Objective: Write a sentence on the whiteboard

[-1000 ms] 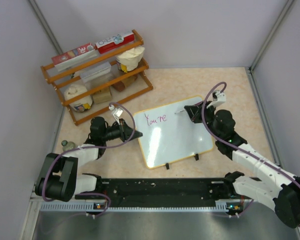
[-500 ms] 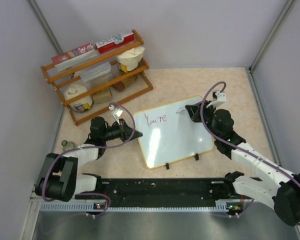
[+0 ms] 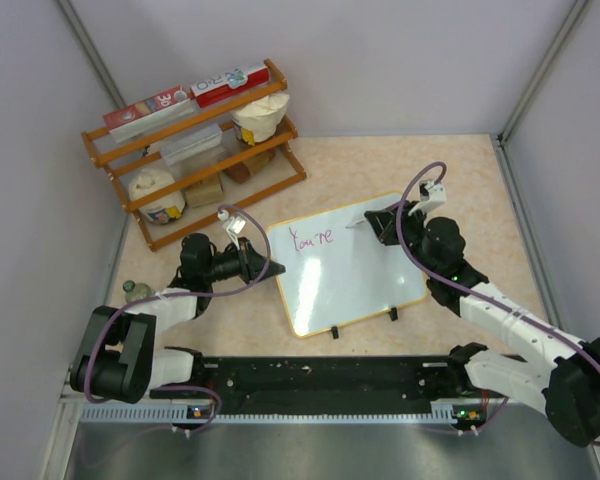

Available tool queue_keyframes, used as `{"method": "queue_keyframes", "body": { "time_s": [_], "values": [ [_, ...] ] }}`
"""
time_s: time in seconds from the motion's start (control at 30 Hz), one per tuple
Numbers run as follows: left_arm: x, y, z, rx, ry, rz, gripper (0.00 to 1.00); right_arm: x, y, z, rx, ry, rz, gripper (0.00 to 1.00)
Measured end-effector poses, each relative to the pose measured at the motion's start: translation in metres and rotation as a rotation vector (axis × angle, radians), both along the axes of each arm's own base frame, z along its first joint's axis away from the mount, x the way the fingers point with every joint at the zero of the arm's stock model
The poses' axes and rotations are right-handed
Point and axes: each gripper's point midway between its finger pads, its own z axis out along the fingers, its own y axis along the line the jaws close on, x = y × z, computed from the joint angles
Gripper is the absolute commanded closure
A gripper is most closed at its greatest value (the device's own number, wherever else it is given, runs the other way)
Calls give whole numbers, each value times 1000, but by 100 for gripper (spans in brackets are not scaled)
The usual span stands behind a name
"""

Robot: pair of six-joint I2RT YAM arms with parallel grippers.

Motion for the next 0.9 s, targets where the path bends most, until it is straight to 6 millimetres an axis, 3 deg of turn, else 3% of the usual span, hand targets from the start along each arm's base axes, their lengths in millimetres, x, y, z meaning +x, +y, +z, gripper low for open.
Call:
{"method": "queue_keyframes", "body": {
  "time_s": [0.9],
  "values": [
    [0,0,0,0,-1,-1,100,-8,-6,-8,-23,24,-6,100]
  ]
}}
